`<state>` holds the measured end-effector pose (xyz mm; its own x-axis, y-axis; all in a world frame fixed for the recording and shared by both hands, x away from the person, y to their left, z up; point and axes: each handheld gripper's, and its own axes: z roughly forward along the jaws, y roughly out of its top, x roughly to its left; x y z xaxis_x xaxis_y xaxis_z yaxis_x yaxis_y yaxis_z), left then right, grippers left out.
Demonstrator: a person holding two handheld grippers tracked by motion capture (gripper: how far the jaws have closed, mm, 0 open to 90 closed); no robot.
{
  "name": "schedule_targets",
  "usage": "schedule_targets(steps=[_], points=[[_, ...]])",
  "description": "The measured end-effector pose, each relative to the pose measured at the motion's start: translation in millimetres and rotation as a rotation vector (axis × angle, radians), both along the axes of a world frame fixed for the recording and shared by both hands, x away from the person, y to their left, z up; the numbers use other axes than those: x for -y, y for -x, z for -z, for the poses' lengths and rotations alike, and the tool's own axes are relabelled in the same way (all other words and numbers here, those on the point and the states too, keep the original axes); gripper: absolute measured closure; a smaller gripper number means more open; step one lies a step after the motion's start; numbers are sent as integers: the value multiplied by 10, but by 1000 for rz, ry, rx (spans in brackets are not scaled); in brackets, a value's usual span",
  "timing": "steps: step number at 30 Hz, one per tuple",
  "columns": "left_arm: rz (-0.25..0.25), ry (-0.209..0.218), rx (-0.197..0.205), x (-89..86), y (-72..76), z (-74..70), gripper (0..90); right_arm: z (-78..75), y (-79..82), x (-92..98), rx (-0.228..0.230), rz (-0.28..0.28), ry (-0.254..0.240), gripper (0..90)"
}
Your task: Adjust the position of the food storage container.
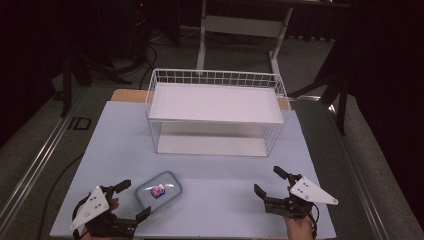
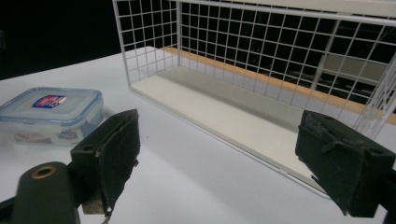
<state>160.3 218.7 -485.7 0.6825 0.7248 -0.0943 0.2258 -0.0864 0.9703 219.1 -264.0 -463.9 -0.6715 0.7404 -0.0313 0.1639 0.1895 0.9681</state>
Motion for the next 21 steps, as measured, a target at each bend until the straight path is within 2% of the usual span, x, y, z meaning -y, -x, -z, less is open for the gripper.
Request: schedule_targets(steps=[3,8,9,11,14,17,19,21], points=[[-10,20,-2,-26,-6,1,7,-19,12,26,9,6,-16,139],[-24,-15,-17,-19,1,-2,7,-48,53,13,32,11,-6,138],[-23,-7,-19,-17,7,-6,7,-53,62,9,35,7,-7,138],[-37,3,-37,-15,19,-21,7,-63,73,10,40,5,-13,138],[-118,-32,-66,6,51,-55,6,-73,83,10,43,2,-20,138],[-99,-1,-100,-54,42,-79,6,-72,88,11,39,1,-28,137],[-87,-25,-133,-99,17,-102,7,-75,96,9,37,-2,-30,137],[-86,-26,-158,-176,3,-108,28,-83,107,3,40,-2,-35,138]])
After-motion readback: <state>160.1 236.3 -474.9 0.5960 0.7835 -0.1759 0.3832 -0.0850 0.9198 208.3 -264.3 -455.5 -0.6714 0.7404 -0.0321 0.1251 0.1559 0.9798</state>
